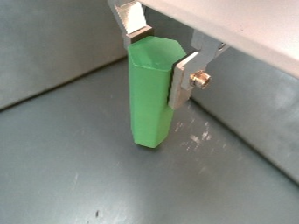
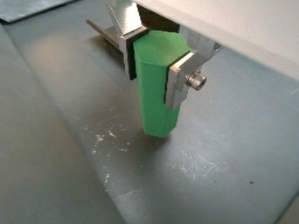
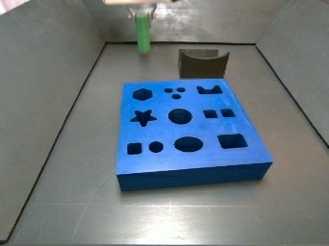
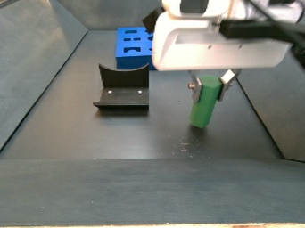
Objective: Pick up the hexagon object. Move to above the board. Insert the hexagon object.
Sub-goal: Move to above the board.
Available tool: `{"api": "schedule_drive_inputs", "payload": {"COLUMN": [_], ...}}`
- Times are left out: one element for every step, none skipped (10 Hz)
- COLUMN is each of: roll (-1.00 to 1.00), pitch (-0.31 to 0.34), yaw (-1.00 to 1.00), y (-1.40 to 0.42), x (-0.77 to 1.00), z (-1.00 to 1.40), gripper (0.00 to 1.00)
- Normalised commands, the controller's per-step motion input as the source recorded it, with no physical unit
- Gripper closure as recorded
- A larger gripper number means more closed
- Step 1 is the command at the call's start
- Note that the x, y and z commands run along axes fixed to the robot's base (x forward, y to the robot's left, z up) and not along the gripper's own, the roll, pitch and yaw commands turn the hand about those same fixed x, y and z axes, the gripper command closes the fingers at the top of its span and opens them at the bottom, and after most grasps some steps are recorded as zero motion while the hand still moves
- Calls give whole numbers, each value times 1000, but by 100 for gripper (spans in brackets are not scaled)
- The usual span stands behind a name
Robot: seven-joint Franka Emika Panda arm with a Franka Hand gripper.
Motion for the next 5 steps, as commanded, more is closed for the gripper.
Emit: {"api": "schedule_drive_inputs", "payload": {"roll": [56, 55, 52, 53, 49], "pitch": [102, 103, 108, 108, 101], "yaw": [11, 9, 2, 0, 1], "y": [231, 222, 204, 194, 176], "x": [-19, -17, -14, -12, -10], "z": [1000, 1000, 1000, 1000, 1000], "gripper": [100, 100, 100, 100, 100]}}
